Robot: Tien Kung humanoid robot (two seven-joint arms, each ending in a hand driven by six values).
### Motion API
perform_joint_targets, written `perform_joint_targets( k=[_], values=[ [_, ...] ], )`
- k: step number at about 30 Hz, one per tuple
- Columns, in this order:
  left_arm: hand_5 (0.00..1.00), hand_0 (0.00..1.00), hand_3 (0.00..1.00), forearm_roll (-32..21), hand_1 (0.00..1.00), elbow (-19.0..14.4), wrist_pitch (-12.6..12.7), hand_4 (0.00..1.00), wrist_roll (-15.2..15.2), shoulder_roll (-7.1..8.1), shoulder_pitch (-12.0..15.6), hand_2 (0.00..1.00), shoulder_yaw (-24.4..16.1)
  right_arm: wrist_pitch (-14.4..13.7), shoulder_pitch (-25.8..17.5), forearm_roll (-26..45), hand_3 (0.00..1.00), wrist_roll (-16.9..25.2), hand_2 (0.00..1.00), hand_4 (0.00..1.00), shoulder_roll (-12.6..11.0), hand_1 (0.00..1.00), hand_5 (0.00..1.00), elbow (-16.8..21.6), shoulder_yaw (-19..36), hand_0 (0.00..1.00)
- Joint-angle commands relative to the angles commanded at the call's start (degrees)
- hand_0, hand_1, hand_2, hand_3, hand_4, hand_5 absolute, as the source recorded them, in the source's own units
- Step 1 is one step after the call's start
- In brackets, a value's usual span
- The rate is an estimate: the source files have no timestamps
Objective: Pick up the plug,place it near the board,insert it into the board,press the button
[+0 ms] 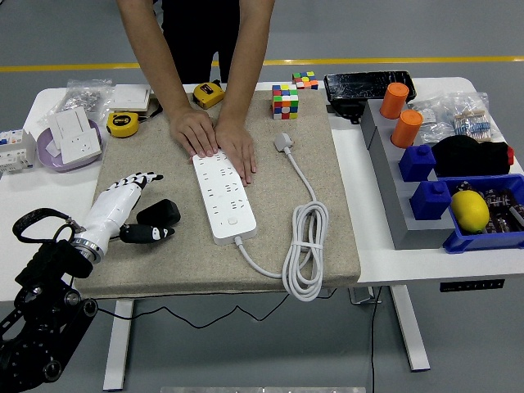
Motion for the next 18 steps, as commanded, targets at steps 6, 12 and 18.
perform_joint_targets(
  k=[6, 12, 18],
  values=[
    [0.284, 0.925, 0.897, 0.43, 0.968, 0.70, 0.62, 0.998, 0.15, -0.15, -0.23, 0.936, -0.40, 0.00, 0.10, 0.19, 0.792, 0.00, 0.809, 0.998, 0.03, 0.870, 0.998, 0.00, -0.05, 0.915],
    [0.303, 0.838, 0.828, 0.43, 0.799, 1.08, 0.76, 0.998, 0.37, -0.08, -0.27, 0.778, -0.58, 0.02, 0.20, 0.25, 0.792, 0.06, 0.808, 0.998, 0.09, 0.869, 0.998, 0.00, -0.03, 0.915],
    [0.315, 0.695, 0.667, 0.43, 0.634, 1.93, 0.22, 0.998, 0.55, -0.16, -0.20, 0.609, -0.49, 0.02, 0.23, 0.26, 0.792, 0.11, 0.808, 0.998, 0.13, 0.869, 0.998, 0.00, 0.03, 0.915]
  ],
)
